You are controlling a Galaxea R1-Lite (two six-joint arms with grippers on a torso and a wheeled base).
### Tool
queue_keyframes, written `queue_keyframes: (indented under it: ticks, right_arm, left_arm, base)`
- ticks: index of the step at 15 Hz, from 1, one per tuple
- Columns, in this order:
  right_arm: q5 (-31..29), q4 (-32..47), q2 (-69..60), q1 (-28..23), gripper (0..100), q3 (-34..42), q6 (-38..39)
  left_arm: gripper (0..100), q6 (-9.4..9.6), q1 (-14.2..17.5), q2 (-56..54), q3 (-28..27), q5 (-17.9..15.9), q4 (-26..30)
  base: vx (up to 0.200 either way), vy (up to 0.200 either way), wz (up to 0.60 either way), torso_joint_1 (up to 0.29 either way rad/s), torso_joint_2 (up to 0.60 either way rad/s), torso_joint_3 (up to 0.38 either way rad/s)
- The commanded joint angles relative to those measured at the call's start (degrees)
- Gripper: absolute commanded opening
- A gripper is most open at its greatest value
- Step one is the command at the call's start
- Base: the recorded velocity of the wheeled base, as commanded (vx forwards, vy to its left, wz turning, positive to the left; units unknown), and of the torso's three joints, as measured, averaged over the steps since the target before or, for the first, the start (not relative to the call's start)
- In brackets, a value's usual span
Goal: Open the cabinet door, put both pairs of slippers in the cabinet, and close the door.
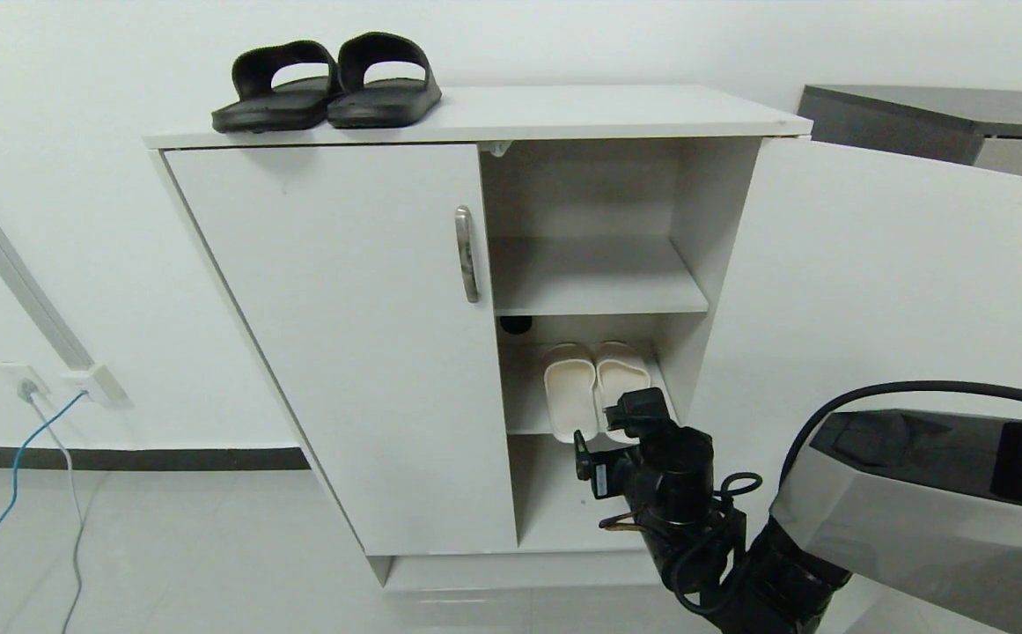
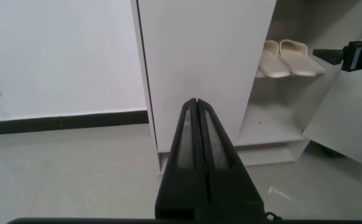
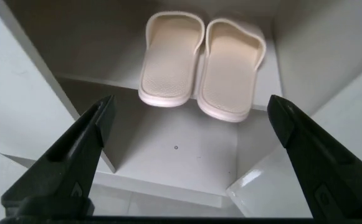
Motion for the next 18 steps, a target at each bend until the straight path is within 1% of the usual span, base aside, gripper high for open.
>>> queue_keyframes:
  ticks: [1, 4, 7, 9, 12, 18]
  right_arm:
    - [0.0, -0.2, -0.7, 0.4, 100, 1.4, 0.0]
    - [0.0, -3.0, -1.7, 0.9, 100, 3.7, -1.7]
    - [0.0, -5.9, -1.8, 1.0, 100, 4.5, -3.4]
    - [0.2, -5.9, -1.7, 1.0, 100, 4.9, -3.4]
    - [1.9, -8.6, -1.5, 1.0, 100, 7.3, -4.8]
    - [1.9, -9.2, -1.6, 1.3, 100, 8.8, -5.6]
  left_arm:
    - [0, -0.01, 0.0, 0.1, 0.0, -0.1, 0.0]
    - [0, -0.01, 0.0, 0.1, 0.0, 0.0, 0.0]
    - [0, -0.10, 0.0, 0.1, 0.1, 0.0, 0.0]
    - [0, -0.10, 0.0, 0.1, 0.0, 0.0, 0.0]
    - [0, -0.10, 0.0, 0.1, 0.0, 0.0, 0.0]
    - [0, -0.10, 0.0, 0.1, 0.1, 0.0, 0.0]
  base:
    - [0.000, 0.000, 0.00, 0.002, 0.00, 0.212]
    - [0.000, 0.000, 0.00, 0.002, 0.00, 0.186]
    - [0.000, 0.000, 0.00, -0.001, 0.00, 0.035]
    - [0.000, 0.200, 0.00, 0.002, 0.00, 0.009]
    - [0.000, 0.200, 0.00, 0.001, 0.00, 0.002]
    - [0.000, 0.200, 0.00, 0.005, 0.00, 0.001]
